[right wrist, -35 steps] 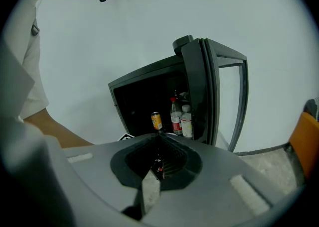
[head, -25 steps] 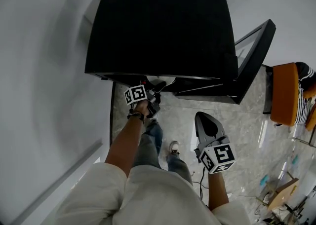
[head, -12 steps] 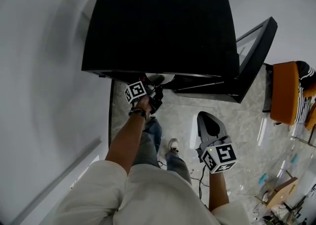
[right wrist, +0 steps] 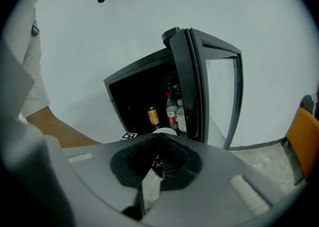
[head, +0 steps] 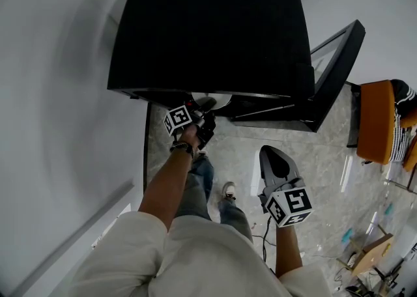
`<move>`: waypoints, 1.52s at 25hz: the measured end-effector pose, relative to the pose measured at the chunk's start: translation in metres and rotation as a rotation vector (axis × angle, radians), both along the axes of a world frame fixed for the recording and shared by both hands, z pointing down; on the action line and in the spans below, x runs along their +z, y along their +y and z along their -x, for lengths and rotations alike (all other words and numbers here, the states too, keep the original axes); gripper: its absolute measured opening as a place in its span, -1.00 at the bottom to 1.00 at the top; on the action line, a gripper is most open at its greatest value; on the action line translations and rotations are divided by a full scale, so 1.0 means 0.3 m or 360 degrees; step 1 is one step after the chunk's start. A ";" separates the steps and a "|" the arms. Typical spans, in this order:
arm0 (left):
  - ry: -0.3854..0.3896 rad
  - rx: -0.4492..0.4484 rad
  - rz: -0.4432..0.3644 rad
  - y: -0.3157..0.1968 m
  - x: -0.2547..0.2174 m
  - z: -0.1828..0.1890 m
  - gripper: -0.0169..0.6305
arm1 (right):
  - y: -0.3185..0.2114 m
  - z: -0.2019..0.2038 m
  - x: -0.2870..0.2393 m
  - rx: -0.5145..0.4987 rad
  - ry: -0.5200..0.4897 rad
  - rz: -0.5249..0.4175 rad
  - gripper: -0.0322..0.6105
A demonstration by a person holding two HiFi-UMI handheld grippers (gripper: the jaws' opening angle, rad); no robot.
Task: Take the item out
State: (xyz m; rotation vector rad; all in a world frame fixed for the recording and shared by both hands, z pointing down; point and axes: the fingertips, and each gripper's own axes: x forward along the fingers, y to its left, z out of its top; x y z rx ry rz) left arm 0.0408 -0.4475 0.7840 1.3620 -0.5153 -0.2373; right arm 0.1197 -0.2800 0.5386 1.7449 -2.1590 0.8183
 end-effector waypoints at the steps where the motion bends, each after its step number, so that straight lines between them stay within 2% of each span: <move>1: 0.0006 0.0001 0.0001 0.004 -0.002 0.002 -0.83 | 0.003 0.000 0.000 0.0002 -0.0001 0.0000 -0.88; 8: 0.0038 0.0025 0.0020 0.066 -0.001 0.025 -0.88 | 0.025 0.002 0.003 0.0006 0.0001 0.0003 -0.88; 13: -0.0013 0.0133 -0.0021 0.126 -0.026 0.027 -0.88 | 0.027 0.004 -0.014 0.0013 -0.0009 -0.0032 -0.88; 19: 0.0058 0.0083 0.0014 0.166 -0.097 0.038 -0.88 | 0.058 -0.008 -0.039 0.0021 -0.0022 -0.0061 -0.88; 23: 0.0041 0.0076 0.0041 0.240 -0.188 0.017 -0.88 | 0.100 -0.048 -0.055 0.0049 -0.0051 -0.0073 -0.88; 32: 0.0124 -0.0033 0.0091 0.437 -0.455 -0.026 -0.88 | 0.163 -0.117 -0.123 0.0081 -0.0032 -0.0120 -0.88; 38: 0.0135 -0.0130 0.0032 0.571 -0.659 -0.028 -0.88 | 0.251 -0.133 -0.180 0.0038 0.0005 -0.0126 -0.88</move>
